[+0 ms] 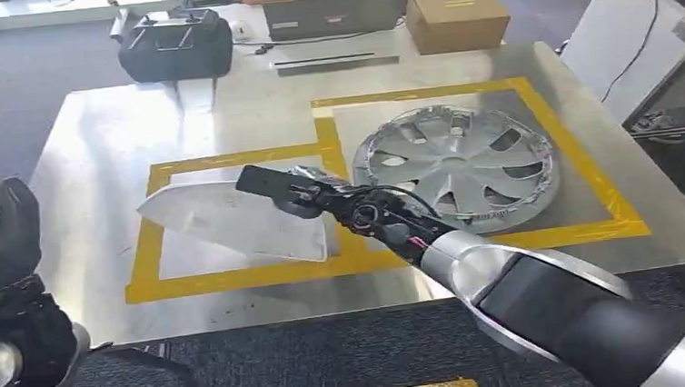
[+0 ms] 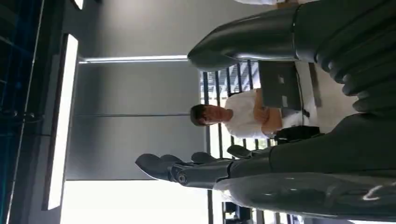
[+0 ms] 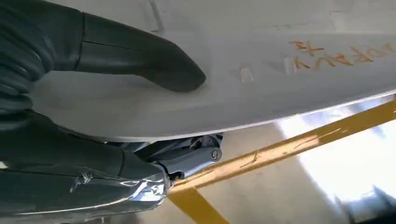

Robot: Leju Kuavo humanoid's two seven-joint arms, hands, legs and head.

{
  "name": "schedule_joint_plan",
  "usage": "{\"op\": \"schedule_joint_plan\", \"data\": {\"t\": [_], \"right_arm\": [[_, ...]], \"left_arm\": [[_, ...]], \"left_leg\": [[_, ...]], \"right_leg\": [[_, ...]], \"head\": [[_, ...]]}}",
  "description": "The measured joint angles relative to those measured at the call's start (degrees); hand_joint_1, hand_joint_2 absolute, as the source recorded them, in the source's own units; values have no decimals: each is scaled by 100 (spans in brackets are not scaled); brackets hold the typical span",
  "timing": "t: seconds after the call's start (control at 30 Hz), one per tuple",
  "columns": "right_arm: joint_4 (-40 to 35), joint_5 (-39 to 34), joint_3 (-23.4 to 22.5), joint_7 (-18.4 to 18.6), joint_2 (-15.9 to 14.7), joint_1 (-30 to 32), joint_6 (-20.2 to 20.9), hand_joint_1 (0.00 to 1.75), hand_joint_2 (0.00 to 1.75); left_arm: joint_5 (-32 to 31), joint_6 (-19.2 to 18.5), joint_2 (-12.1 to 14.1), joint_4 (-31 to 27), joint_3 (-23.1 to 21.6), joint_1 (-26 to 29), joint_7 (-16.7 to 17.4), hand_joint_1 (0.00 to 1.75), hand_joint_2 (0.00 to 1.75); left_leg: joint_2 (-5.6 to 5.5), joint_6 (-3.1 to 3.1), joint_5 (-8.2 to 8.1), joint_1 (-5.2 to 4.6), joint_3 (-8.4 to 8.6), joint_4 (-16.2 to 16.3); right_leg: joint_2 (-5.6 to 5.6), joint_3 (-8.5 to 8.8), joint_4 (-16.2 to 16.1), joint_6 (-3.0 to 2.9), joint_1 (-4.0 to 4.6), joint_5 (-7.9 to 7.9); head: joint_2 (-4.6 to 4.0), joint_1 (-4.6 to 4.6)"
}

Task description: Take the parts from the cabinet and place them on the table.

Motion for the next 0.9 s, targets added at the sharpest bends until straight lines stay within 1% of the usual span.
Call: {"op": "schedule_joint_plan", "data": {"t": [0.07,0.13,0.3,0.4,0.43,0.6,0.63,0.67,0.9], "right_arm": [[35,290,102,107,4,-17,-263,175,175],[61,417,179,168,4,-37,-406,175,175],[131,526,339,199,7,-63,-568,175,175],[168,651,360,162,7,-70,-924,175,175],[177,651,360,151,7,-74,-996,0,0],[212,684,363,116,7,-82,-1132,0,0],[219,710,363,113,7,-83,-1154,0,0],[227,718,363,113,7,-83,-1160,0,0],[282,640,358,79,4,-84,-1158,0,0]], "left_arm": [[139,-9,-28,57,-2,-17,22,0,175],[208,-17,-50,105,-2,-20,33,0,175],[299,-26,-103,214,-4,-28,31,0,175],[332,-11,-124,260,-9,-29,2,0,175],[332,-4,-127,269,-11,-29,-15,0,175],[334,-2,-153,330,-52,-29,-61,0,175],[356,-2,-155,343,-55,-29,-68,0,0],[384,-7,-157,356,-55,-29,-68,0,175],[413,-41,-190,452,-59,-28,-98,0,175]], "left_leg": [[2,0,0,0,1,0],[2,0,0,0,1,0],[2,0,0,0,1,1],[2,0,0,0,2,0],[2,0,0,1,2,0],[3,0,0,1,3,-1],[3,0,0,1,3,-1],[4,0,0,1,3,-1],[6,0,0,1,5,0]], "right_leg": [[2,0,0,0,0,0],[2,0,0,0,0,0],[2,0,0,0,0,0],[2,0,0,0,0,0],[3,0,0,0,0,0],[4,0,0,0,0,0],[4,0,0,0,1,0],[4,0,0,0,0,0],[7,0,0,0,0,0]], "head": [[0,0],[-2,0],[-2,0],[0,0],[-2,0],[0,0],[0,0],[0,0],[0,0]]}}
